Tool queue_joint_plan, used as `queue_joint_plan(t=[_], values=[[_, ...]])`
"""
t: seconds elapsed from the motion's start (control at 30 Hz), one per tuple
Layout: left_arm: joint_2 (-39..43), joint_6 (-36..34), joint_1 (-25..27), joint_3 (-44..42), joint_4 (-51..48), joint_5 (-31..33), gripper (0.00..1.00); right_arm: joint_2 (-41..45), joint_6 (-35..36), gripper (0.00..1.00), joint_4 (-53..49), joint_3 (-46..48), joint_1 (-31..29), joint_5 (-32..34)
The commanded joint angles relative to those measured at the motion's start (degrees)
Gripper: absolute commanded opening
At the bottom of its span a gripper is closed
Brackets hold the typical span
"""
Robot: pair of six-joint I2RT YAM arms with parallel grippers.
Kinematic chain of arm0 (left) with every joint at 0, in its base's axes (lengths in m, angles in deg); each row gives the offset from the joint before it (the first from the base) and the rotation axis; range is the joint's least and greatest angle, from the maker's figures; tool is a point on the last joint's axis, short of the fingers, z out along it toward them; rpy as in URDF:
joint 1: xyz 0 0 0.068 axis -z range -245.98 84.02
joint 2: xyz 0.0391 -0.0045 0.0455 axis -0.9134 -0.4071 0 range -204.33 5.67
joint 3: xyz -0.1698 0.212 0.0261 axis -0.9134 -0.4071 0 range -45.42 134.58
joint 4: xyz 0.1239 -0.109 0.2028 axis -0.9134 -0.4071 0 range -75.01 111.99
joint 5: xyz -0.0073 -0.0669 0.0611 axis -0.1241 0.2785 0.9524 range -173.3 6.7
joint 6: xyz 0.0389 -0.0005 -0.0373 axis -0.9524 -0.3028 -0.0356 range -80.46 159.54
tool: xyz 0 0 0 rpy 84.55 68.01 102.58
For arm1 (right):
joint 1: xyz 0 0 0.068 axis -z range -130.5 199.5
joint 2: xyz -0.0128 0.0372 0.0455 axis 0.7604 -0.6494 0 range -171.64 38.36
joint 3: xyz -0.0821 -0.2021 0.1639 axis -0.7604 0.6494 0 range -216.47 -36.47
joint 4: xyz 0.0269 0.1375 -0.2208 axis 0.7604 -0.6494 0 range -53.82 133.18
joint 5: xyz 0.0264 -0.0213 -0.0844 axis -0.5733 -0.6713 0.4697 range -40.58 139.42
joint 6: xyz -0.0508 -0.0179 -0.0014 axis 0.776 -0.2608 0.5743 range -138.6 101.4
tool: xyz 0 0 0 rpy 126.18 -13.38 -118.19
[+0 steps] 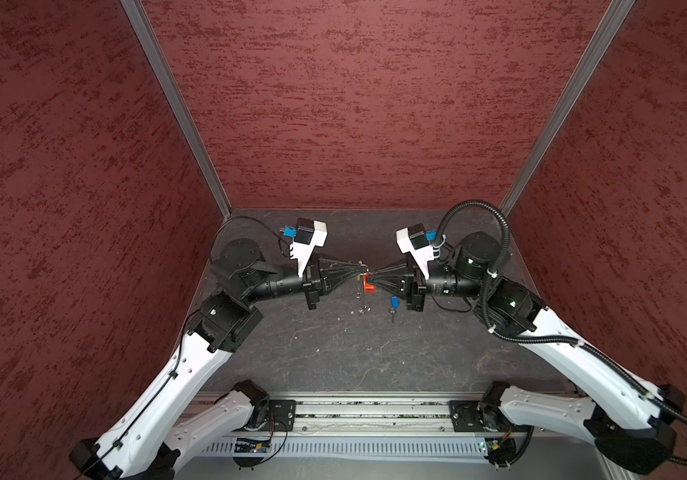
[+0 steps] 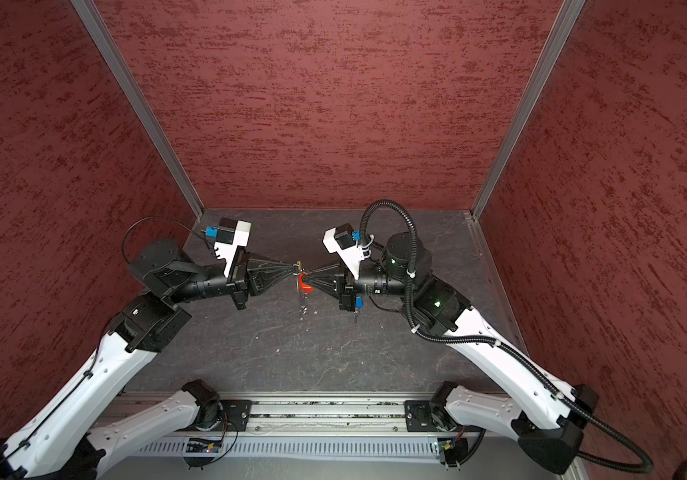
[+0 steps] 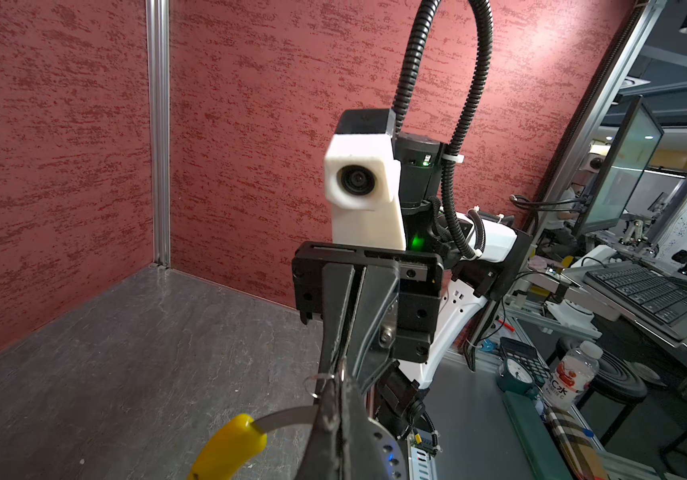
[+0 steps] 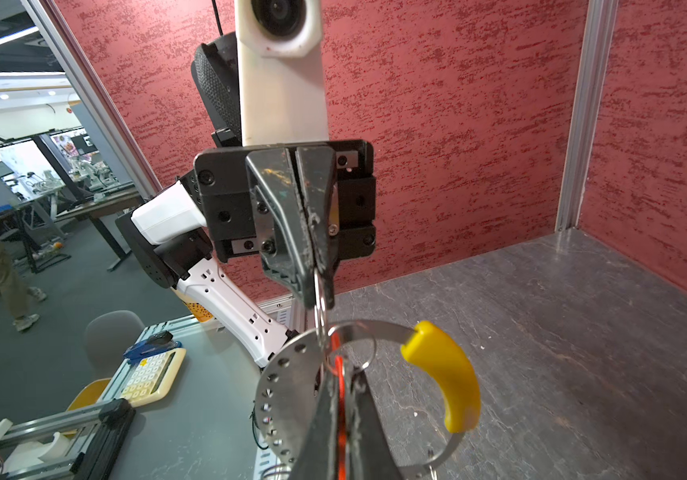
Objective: Remove the keys from the keyring
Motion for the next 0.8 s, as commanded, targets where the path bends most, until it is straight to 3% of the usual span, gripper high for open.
queue_joint_plan(t=[0.0, 0.43, 0.77], values=[[0.74, 1.3, -0.17, -0.4, 4.28, 1.83, 0.0, -0.69, 1.29, 0.0, 0.11, -2.44, -0.12, -2.36], [1.1, 4.25, -0.29, -2.82, 9.54, 0.95, 0.0, -3.77, 1.79, 0.0, -0.54, -3.78, -0.64, -5.8], [1.17, 6.47, -2.61, -3.4, 11.88, -1.19, 0.0, -4.02, 2.96, 0.0, -2.83, -4.34, -1.52, -3.47]])
